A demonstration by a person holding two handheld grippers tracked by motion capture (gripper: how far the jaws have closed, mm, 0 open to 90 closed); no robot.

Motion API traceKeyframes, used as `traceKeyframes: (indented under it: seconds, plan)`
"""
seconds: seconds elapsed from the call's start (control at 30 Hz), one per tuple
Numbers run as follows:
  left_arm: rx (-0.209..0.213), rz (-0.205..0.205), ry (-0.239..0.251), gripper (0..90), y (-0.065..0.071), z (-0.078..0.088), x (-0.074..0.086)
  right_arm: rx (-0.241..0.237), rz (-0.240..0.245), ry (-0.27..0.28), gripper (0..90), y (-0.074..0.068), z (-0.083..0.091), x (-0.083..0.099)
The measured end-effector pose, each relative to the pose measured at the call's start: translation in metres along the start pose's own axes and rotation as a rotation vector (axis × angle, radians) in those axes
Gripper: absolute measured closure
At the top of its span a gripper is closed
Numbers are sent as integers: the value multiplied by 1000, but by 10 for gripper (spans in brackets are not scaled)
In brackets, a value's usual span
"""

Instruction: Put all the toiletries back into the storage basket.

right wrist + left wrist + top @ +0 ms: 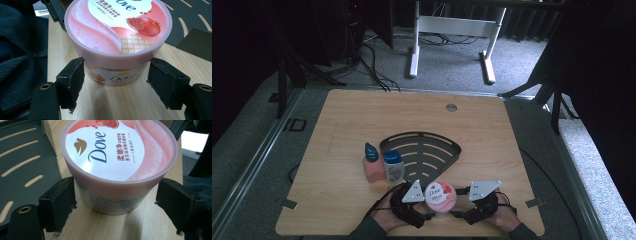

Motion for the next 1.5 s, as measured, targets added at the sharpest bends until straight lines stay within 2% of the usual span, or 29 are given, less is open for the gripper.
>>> traceKeyframes:
  seconds: [0.27, 0.47, 0.63, 1.03, 1.5]
  plan:
    - [-10, -9, -15, 169, 1, 0, -2, 7, 10, -5, 295, 0, 1, 0]
    - [2, 7, -12, 170, 1, 0, -3, 17, 17, 2, 295, 0, 4, -1]
    - [-5, 12, -11, 170, 0, 1, -5, 23, 31, 3, 295, 1, 6, -3]
    - [-51, -1, 5, 169, -5, 4, -18, 50, 23, 19, 279, 9, 13, -8]
    - [-89, -3, -5, 169, -17, 3, -30, 59, 25, 19, 279, 26, 16, -13]
Point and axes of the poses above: each handheld gripper's, and its own axes: z roughly backward along the jaws, x roughly out of its underside, y roughly to its right, the point moved 6 cm from there along -z, roughly forward along the jaws, and after that the axes turned 7 degrees about -y, right-handed, at the moved point
